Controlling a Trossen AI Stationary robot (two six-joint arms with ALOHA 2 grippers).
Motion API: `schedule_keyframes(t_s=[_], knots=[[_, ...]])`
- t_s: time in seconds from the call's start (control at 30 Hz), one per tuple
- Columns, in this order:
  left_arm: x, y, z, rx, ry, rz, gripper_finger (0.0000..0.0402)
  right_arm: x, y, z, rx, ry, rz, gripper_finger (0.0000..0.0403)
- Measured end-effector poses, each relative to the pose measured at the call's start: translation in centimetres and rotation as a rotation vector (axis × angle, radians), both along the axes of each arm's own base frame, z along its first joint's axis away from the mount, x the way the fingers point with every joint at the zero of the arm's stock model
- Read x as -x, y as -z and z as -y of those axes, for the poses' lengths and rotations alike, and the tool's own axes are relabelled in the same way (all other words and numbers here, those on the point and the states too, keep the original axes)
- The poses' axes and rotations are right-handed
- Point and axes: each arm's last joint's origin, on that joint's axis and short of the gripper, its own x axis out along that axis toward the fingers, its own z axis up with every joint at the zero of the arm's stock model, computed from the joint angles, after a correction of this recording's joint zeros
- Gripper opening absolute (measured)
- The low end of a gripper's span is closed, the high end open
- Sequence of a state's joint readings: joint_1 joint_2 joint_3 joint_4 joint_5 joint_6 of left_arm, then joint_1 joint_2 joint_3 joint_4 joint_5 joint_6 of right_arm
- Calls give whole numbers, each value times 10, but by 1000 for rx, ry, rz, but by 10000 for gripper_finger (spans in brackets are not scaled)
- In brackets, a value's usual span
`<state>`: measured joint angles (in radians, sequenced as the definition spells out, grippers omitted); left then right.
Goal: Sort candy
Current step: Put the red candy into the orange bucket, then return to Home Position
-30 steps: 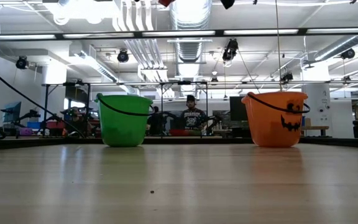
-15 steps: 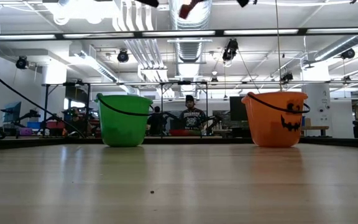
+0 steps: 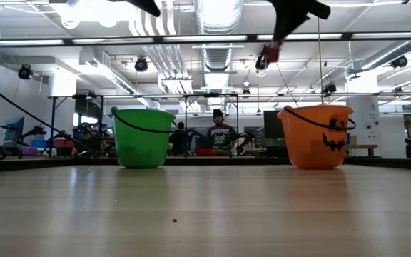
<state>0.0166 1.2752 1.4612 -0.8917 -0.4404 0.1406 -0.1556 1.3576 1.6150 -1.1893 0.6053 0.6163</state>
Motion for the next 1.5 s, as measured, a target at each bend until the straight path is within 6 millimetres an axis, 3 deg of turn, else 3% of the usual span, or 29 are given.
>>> schedule_keyframes(t_s=[0.3,0.63,0.93,1.3,1.5], knots=[[5,6,-1,-8,-47,-72,47,23,6,41,-42,45,-192,21],[8,8,-2,-20,-84,-101,47,38,9,72,-133,31,-228,22],[9,8,-2,-21,-85,-99,47,42,15,74,-181,26,-262,30],[9,8,-2,-22,-84,-101,47,42,18,74,-188,26,-278,121],[9,8,-2,-22,-84,-101,47,42,18,74,-188,27,-278,149]])
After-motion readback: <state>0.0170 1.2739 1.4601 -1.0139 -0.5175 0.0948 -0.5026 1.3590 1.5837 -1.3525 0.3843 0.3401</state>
